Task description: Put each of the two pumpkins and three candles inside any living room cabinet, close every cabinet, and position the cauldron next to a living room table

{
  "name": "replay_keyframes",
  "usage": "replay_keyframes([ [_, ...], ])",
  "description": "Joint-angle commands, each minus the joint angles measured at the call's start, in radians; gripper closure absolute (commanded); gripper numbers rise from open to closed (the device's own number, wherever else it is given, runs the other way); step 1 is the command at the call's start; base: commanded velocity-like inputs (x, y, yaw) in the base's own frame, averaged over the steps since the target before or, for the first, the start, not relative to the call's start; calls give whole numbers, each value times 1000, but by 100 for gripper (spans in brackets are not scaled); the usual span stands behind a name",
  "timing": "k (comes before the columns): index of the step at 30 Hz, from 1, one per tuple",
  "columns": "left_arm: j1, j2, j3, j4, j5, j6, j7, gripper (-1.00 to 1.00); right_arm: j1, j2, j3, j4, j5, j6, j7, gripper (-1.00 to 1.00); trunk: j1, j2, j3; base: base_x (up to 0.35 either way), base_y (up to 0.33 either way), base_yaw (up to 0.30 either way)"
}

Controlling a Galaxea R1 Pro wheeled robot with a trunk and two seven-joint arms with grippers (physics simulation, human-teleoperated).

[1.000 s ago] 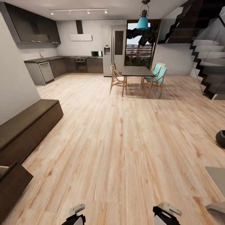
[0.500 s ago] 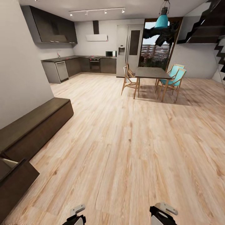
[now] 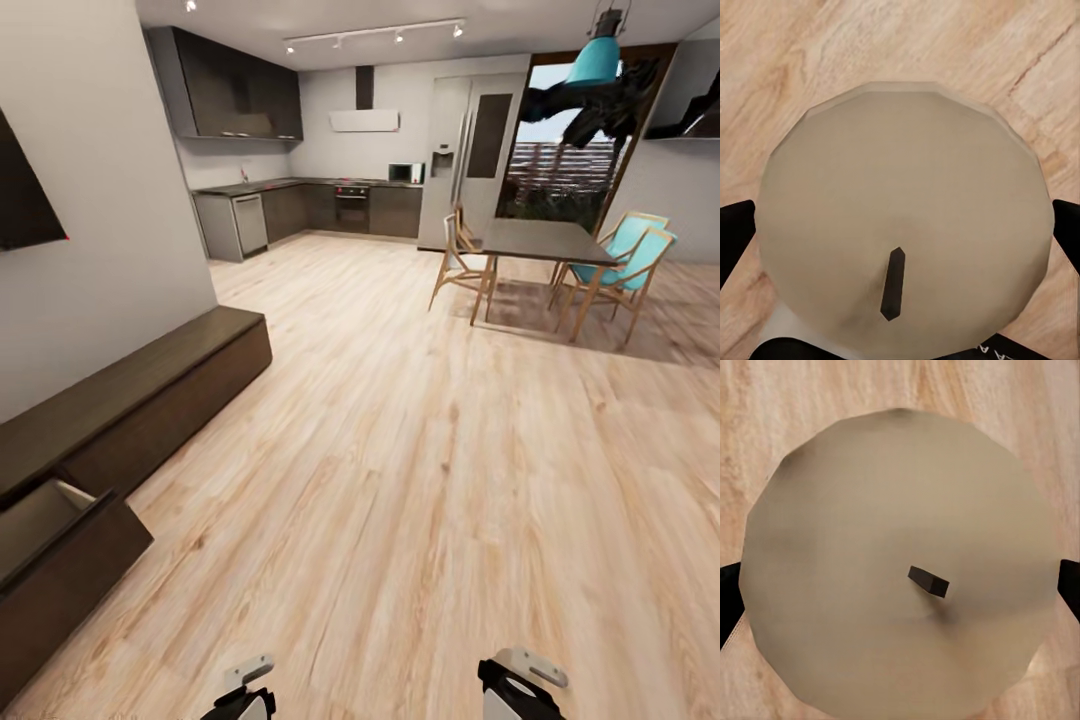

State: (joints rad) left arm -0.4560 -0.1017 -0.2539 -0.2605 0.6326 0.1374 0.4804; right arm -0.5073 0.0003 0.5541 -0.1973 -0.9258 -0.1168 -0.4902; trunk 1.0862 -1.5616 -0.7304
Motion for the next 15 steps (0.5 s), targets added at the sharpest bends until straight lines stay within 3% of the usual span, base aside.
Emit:
replay_keyframes([
  [1, 0, 0, -8, -2, 4, 6, 7, 100, 0, 0, 7, 0, -13, -9, 5, 100, 0, 0, -1, 105, -107, 289],
  [15, 0, 0, -8, -2, 4, 6, 7, 100, 0, 0, 8, -1, -13, -9, 6, 100, 0, 0, -1, 92, -81, 289],
])
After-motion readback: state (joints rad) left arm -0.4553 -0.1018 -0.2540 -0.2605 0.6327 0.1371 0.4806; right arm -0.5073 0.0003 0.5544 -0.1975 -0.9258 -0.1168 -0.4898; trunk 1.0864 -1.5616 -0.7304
